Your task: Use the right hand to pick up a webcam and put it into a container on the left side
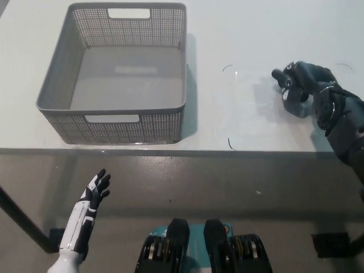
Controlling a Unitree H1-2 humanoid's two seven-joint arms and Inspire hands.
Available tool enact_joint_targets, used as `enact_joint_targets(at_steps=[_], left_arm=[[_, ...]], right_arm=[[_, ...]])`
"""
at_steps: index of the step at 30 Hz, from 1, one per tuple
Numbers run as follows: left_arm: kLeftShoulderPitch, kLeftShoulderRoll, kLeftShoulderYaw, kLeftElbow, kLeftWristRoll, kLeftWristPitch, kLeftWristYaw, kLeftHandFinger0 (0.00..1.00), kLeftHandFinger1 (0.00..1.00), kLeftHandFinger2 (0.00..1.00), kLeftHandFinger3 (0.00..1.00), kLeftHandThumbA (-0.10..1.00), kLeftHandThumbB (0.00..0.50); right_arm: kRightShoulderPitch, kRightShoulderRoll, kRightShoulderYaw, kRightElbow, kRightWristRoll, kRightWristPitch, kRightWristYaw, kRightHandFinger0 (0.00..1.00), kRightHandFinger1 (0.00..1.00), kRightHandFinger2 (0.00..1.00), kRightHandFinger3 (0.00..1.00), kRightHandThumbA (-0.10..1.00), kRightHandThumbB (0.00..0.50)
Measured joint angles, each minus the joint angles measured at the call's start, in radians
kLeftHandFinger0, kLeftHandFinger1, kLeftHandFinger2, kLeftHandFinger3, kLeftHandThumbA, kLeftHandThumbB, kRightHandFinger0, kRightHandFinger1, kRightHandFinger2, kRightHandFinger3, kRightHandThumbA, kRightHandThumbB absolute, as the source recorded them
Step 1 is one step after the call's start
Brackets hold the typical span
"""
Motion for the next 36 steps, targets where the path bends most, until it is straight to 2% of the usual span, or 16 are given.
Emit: enact_joint_targets(at_steps=[3,6,8,9,10,11,15,18,20,24,26,30,31,32,33,36], left_arm=[[-0.001,0.0,0.0,0.0,0.003,0.0,0.0,1.0,1.0,1.0,1.0,1.0,0.045],[-0.001,0.0,0.0,0.0,0.004,0.0,0.0,1.0,1.0,1.0,1.0,1.0,0.041],[-0.001,0.0,0.0,0.0,0.005,0.0,0.0,1.0,1.0,1.0,1.0,1.0,0.043],[-0.001,0.0,0.0,0.0,0.006,0.0,0.0,1.0,1.0,1.0,1.0,1.0,0.044],[-0.002,0.0,0.0,0.0,0.006,0.0,0.0,1.0,1.0,1.0,1.0,1.0,0.043],[-0.002,0.0,0.0,0.0,0.006,0.0,0.0,1.0,1.0,1.0,1.0,1.0,0.042],[-0.004,0.0,0.0,0.0,0.007,0.0,0.0,1.0,1.0,1.0,1.0,1.0,0.048],[-0.005,0.001,0.0,0.001,0.007,0.0,0.0,1.0,1.0,1.0,1.0,1.0,0.058],[-0.006,0.001,-0.001,0.001,0.007,0.0,-0.001,1.0,1.0,1.0,1.0,1.0,0.048],[-0.007,0.006,-0.004,0.001,0.007,0.0,-0.008,1.0,1.0,1.0,1.0,1.0,0.076],[-0.007,0.008,-0.006,0.001,0.007,0.0,-0.011,1.0,1.0,1.0,1.0,1.0,0.087],[-0.009,0.015,-0.012,0.011,0.007,0.0,-0.018,1.0,1.0,1.0,1.0,1.0,0.104],[-0.011,0.016,-0.013,0.015,0.007,0.0,-0.018,1.0,1.0,1.0,1.0,1.0,0.108],[-0.013,0.017,-0.014,0.018,0.007,0.0,-0.018,1.0,1.0,1.0,1.0,1.0,0.124],[-0.014,0.017,-0.016,0.021,0.007,0.0,-0.018,1.0,1.0,1.0,1.0,1.0,0.14],[-0.015,0.018,-0.021,0.023,0.007,0.0,-0.018,1.0,1.0,1.0,1.0,1.0,0.155]], right_arm=[[0.0,0.0,-0.033,-0.001,0.016,-0.029,-0.026,0.0,0.34,0.7,0.7,-0.1,0.188],[-0.001,0.0,-0.073,-0.005,0.036,-0.067,-0.056,0.0,0.37,0.78,0.76,-0.1,0.161],[-0.004,0.0,-0.097,-0.011,0.047,-0.086,-0.07,0.0,0.35,0.78,0.76,-0.1,0.149],[-0.008,0.0,-0.108,-0.014,0.055,-0.094,-0.077,0.0,0.34,0.78,0.81,-0.1,0.09],[-0.016,0.0,-0.125,-0.017,0.066,-0.102,-0.083,0.0,0.38,0.8,0.85,-0.1,0.146],[-0.02,0.0,-0.13,-0.019,0.069,-0.106,-0.087,0.0,0.37,0.8,0.85,-0.1,0.156],[-0.054,0.003,-0.176,-0.065,0.097,-0.11,-0.091,0.0,0.42,0.83,0.91,-0.1,0.165],[-0.087,0.011,-0.202,-0.119,0.117,-0.113,-0.09,0.0,0.35,0.78,0.85,-0.1,0.153],[-0.099,0.021,-0.209,-0.164,0.126,-0.116,-0.089,0.0,0.36,0.83,0.89,-0.1,0.145],[-0.101,0.058,-0.207,-0.252,0.132,-0.125,-0.086,0.0,0.38,0.8,0.94,-0.1,0.156],[-0.101,0.08,-0.204,-0.281,0.133,-0.129,-0.083,0.0,0.38,0.77,0.89,-0.1,0.151],[-0.111,0.145,-0.196,-0.328,0.132,-0.131,-0.08,0.0,0.41,0.78,0.88,-0.1,0.188],[-0.12,0.164,-0.191,-0.329,0.132,-0.129,-0.08,0.0,0.39,0.77,0.86,-0.1,0.19],[-0.13,0.182,-0.187,-0.329,0.131,-0.127,-0.08,0.0,0.3,0.66,0.8,-0.1,0.194],[-0.143,0.201,-0.184,-0.328,0.131,-0.126,-0.08,0.0,0.28,0.65,0.79,-0.1,0.184],[-0.182,0.245,-0.177,-0.313,0.131,-0.124,-0.08,0.0,0.29,0.71,0.81,-0.1,0.191]])
